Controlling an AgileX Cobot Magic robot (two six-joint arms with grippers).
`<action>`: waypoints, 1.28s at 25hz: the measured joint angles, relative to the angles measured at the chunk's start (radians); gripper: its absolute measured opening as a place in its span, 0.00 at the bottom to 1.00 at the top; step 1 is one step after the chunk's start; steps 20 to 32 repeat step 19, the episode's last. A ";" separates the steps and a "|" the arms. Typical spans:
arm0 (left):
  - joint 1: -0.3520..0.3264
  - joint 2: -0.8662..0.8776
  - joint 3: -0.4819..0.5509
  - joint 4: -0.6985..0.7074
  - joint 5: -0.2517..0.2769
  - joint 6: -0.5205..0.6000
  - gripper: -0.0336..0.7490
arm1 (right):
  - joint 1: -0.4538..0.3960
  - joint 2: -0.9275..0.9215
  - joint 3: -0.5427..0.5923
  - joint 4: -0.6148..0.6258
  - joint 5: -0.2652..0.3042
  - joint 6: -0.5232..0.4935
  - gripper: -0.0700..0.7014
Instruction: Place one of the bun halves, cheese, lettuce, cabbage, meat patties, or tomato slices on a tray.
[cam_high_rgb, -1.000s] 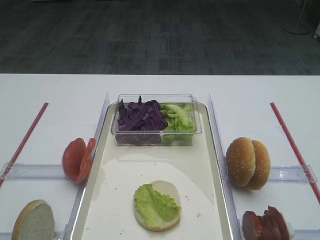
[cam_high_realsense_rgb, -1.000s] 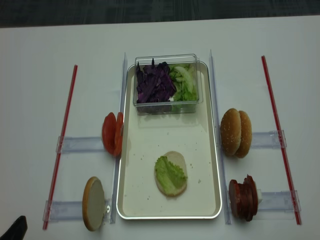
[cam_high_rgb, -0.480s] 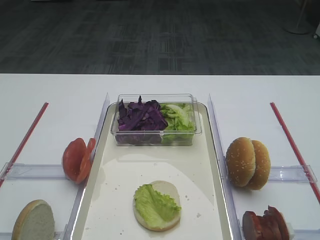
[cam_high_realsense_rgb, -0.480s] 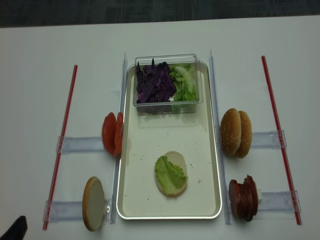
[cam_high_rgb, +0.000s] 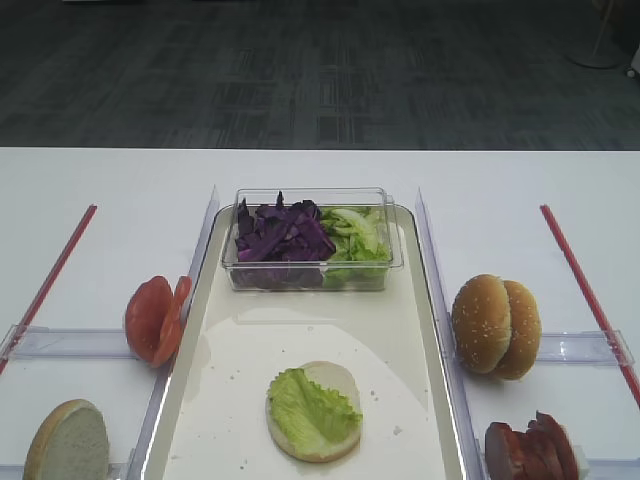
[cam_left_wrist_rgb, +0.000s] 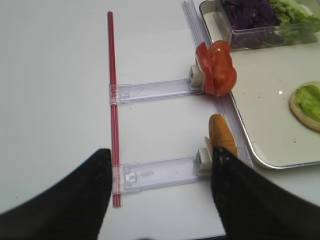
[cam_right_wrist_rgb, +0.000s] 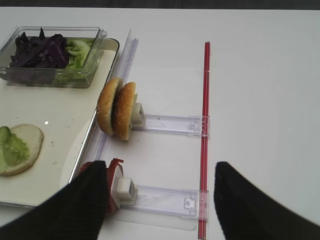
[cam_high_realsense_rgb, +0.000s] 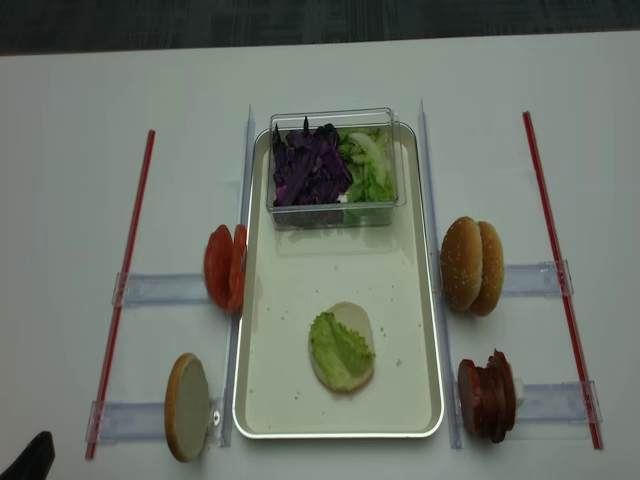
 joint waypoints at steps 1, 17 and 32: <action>0.000 0.000 0.000 0.000 0.000 0.000 0.57 | 0.000 0.000 0.000 0.000 0.000 0.000 0.72; 0.000 0.000 0.000 0.000 0.000 0.000 0.57 | 0.000 0.000 0.000 0.000 0.004 0.000 0.72; 0.000 0.000 0.000 0.000 0.000 0.000 0.57 | 0.000 0.000 0.000 0.000 0.004 0.000 0.72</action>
